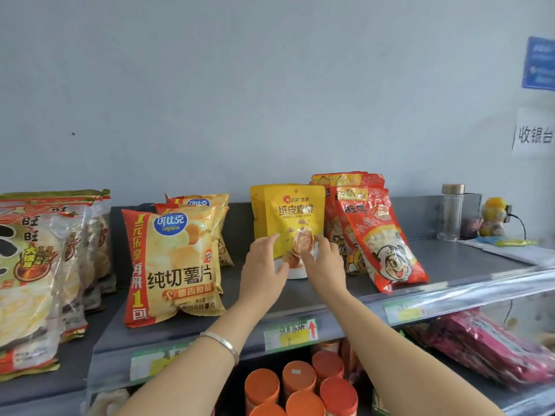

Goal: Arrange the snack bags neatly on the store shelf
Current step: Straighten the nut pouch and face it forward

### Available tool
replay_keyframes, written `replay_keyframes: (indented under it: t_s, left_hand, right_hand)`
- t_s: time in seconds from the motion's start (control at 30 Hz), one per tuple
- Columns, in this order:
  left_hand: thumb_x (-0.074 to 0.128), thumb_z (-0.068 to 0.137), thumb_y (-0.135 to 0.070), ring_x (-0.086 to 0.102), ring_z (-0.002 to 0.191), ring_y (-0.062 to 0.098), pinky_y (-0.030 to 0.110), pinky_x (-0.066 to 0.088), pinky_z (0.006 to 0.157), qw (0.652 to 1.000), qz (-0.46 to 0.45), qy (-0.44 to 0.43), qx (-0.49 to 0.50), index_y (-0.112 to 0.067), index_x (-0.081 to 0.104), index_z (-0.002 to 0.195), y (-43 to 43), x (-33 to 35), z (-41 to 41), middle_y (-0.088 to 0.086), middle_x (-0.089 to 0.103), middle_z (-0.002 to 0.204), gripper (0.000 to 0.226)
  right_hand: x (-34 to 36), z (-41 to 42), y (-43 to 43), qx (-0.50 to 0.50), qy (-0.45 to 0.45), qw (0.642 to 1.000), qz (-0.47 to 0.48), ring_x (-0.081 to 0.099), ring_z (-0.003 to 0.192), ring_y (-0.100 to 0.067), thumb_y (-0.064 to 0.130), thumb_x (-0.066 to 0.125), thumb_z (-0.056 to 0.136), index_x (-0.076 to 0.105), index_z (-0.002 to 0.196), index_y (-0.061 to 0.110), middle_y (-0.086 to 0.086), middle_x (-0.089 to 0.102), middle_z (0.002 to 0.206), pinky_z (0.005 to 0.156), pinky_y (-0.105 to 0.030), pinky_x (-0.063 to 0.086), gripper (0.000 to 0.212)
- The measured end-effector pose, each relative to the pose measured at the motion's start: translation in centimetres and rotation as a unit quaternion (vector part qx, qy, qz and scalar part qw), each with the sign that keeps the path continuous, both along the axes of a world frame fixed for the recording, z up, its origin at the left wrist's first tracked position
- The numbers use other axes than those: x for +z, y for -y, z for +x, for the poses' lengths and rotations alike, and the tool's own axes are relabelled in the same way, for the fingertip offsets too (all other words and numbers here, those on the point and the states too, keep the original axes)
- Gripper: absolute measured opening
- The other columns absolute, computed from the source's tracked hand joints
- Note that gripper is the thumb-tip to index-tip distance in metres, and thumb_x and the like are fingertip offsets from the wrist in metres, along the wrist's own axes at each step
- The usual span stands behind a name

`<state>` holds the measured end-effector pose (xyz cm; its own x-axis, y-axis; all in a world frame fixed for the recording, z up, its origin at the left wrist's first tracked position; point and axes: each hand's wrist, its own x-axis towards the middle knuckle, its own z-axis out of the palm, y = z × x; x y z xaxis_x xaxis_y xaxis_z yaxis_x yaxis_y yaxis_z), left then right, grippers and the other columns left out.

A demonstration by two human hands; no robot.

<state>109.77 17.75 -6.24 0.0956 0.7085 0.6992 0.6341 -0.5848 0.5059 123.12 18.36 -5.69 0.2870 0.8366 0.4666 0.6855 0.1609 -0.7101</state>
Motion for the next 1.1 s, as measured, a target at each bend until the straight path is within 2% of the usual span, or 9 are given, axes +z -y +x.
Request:
replay_keyframes:
  t_s: [0.17,0.37,0.47,0.53,0.63,0.73,0.83,0.93,1.1]
  left_hand:
    - [0.062,0.086,-0.022,0.036,0.130,0.025,0.036,0.038,0.101,0.994,-0.094,0.045,0.018,-0.021,0.021,0.147,-3.4,0.3,0.7,0.009,0.026,0.145,0.073]
    - [0.061,0.086,-0.021,0.039,0.127,0.028,0.040,0.044,0.099,0.981,-0.151,0.117,0.016,-0.025,0.010,0.149,-6.0,-0.6,1.7,0.009,0.021,0.146,0.081]
    - [0.061,0.086,-0.023,0.038,0.127,0.029,0.043,0.043,0.099,0.981,-0.162,0.103,0.015,-0.025,0.006,0.149,-7.0,-1.0,1.7,0.009,0.022,0.145,0.084]
    - [0.061,0.085,-0.022,0.039,0.123,0.026,0.038,0.043,0.099,0.984,-0.158,0.085,0.010,-0.024,0.008,0.149,-7.3,-1.1,1.6,0.011,0.027,0.141,0.083]
    - [0.061,0.085,-0.018,0.037,0.126,0.023,0.032,0.036,0.103,0.985,-0.159,0.065,0.010,-0.019,0.004,0.150,-7.6,-1.2,1.6,0.010,0.029,0.141,0.087]
    - [0.062,0.087,-0.017,0.028,0.134,0.023,0.031,0.028,0.108,0.985,-0.165,0.048,0.026,-0.017,0.000,0.151,-7.4,-1.2,1.6,0.010,0.025,0.146,0.090]
    - [0.063,0.087,-0.017,0.027,0.135,0.023,0.033,0.027,0.110,0.985,-0.161,0.045,0.037,-0.019,0.000,0.151,-7.1,-1.2,1.4,0.011,0.025,0.147,0.090]
    - [0.061,0.089,-0.014,0.024,0.138,0.021,0.030,0.023,0.110,0.984,-0.166,0.043,0.039,-0.019,-0.004,0.151,-6.6,-1.1,1.6,0.010,0.020,0.149,0.090]
    - [0.060,0.090,-0.014,0.017,0.141,0.018,0.029,0.019,0.112,0.988,-0.145,0.021,0.041,-0.019,-0.004,0.150,-5.9,-1.1,2.0,0.007,0.015,0.154,0.088]
  right_hand:
    - [0.2,0.7,-1.9,-0.007,-0.035,0.999,-0.033,0.042,0.128,-0.035,0.040,0.050,0.096,0.030,0.147,0.017,-0.014,0.035,0.145,0.099,-0.041,0.039,0.059]
    - [0.1,1.9,-4.4,-0.006,-0.047,0.995,-0.091,0.042,0.129,-0.036,0.035,0.056,0.094,0.018,0.151,0.012,-0.018,0.029,0.148,0.098,-0.043,0.041,0.072]
    - [-0.1,2.2,-5.7,0.012,-0.080,0.991,-0.107,0.035,0.136,-0.036,0.035,0.060,0.091,0.008,0.153,0.011,-0.018,0.026,0.152,0.105,-0.043,0.037,0.085]
    - [-0.3,2.3,-6.4,0.026,-0.095,0.989,-0.111,0.037,0.135,-0.035,0.036,0.063,0.089,0.007,0.153,0.010,-0.018,0.031,0.151,0.106,-0.043,0.038,0.089]
    - [-0.7,2.3,-6.8,0.045,-0.093,0.989,-0.103,0.044,0.128,-0.035,0.035,0.067,0.086,0.016,0.151,0.012,-0.017,0.039,0.143,0.102,-0.042,0.042,0.086]
    - [-0.9,2.4,-7.1,0.073,-0.085,0.988,-0.109,0.046,0.124,-0.036,0.033,0.067,0.086,0.018,0.150,0.013,-0.018,0.037,0.140,0.097,-0.039,0.041,0.082]
    - [-0.9,2.4,-7.4,0.088,-0.084,0.986,-0.115,0.044,0.125,-0.037,0.035,0.067,0.086,0.017,0.149,0.015,-0.018,0.033,0.141,0.099,-0.041,0.041,0.083]
    - [-0.6,2.9,-7.6,0.081,-0.085,0.988,-0.101,0.040,0.129,-0.037,0.039,0.065,0.086,0.014,0.152,0.018,-0.015,0.028,0.146,0.103,-0.043,0.041,0.086]
    - [0.3,4.3,-7.7,0.098,-0.109,0.987,-0.060,0.043,0.128,-0.034,0.040,0.059,0.091,0.018,0.151,0.020,-0.012,0.030,0.147,0.099,-0.043,0.043,0.075]
